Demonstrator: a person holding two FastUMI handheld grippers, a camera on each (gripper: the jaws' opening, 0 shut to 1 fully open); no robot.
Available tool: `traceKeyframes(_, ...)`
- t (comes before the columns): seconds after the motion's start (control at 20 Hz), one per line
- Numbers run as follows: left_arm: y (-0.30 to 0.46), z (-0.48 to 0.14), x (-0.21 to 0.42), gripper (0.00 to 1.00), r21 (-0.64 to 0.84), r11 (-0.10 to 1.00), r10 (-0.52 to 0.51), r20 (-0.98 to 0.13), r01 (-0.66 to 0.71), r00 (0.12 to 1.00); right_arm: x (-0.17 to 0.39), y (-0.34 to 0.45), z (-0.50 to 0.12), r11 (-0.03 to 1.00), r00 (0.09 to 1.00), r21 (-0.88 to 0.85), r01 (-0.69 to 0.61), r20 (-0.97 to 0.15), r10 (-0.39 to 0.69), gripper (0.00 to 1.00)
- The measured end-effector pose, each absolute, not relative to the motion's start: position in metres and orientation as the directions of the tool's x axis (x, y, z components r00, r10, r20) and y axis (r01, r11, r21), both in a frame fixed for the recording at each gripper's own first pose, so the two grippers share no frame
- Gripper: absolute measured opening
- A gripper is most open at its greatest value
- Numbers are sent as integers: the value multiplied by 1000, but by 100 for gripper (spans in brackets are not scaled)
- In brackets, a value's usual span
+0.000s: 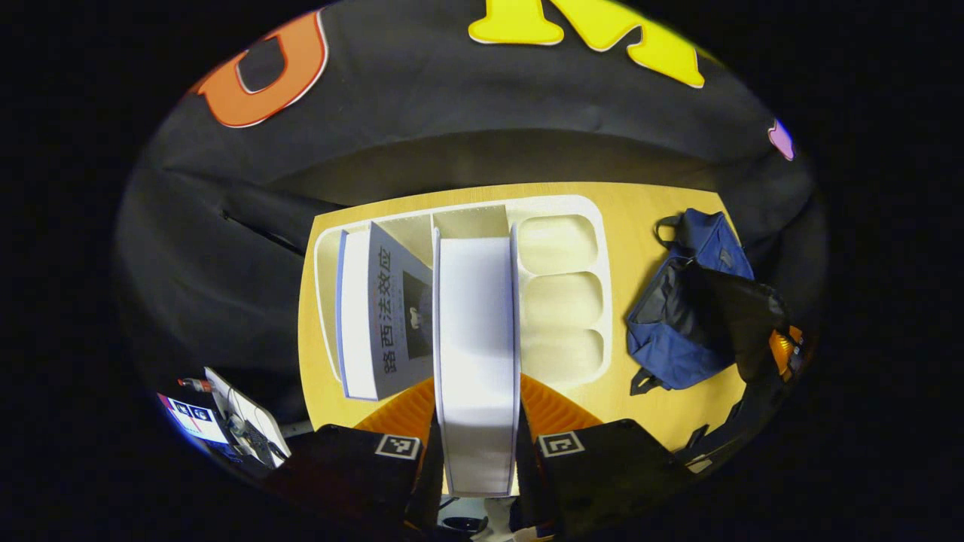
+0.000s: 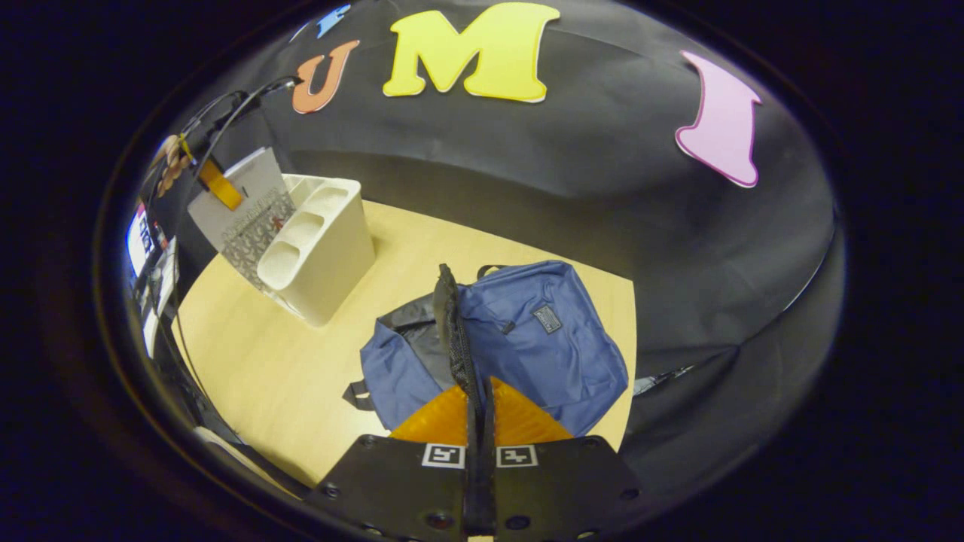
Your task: Open the schoolbag, grab two books from the bookshelf and put them into the schoolbag.
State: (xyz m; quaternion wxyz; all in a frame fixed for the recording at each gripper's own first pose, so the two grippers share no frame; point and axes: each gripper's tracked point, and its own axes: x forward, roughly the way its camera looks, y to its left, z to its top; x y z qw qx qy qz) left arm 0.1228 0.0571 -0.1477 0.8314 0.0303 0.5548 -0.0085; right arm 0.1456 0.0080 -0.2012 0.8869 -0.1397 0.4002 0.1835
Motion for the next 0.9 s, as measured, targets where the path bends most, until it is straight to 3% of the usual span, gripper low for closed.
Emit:
traceKeyframes(0.15, 53, -121, 78, 43, -64, 997, -74, -893, 38, 443, 145, 9, -199, 879, 623, -118, -461, -749, 226, 1)
traceKeyframes(0.2, 52, -115, 64, 47, -91, 995, -97, -888, 33, 450, 148, 8, -197, 878, 627, -124, -462, -746, 225, 0)
traceKeyframes(0.25, 55, -110, 53, 43, -110, 993, -113, -879, 34, 464, 146, 9, -198, 879, 626, -118, -462, -746, 229, 0)
traceKeyframes(0.55, 63, -105, -4, 43, -250, 968, -195, -827, -34, 527, 143, 10, -198, 875, 617, -112, -472, -751, 236, 0)
traceKeyframes(0.9, 43, -157, -50, 41, -464, 878, -356, -798, -119, 486, 137, 10, -208, 881, 585, -111, -459, -785, 206, 0)
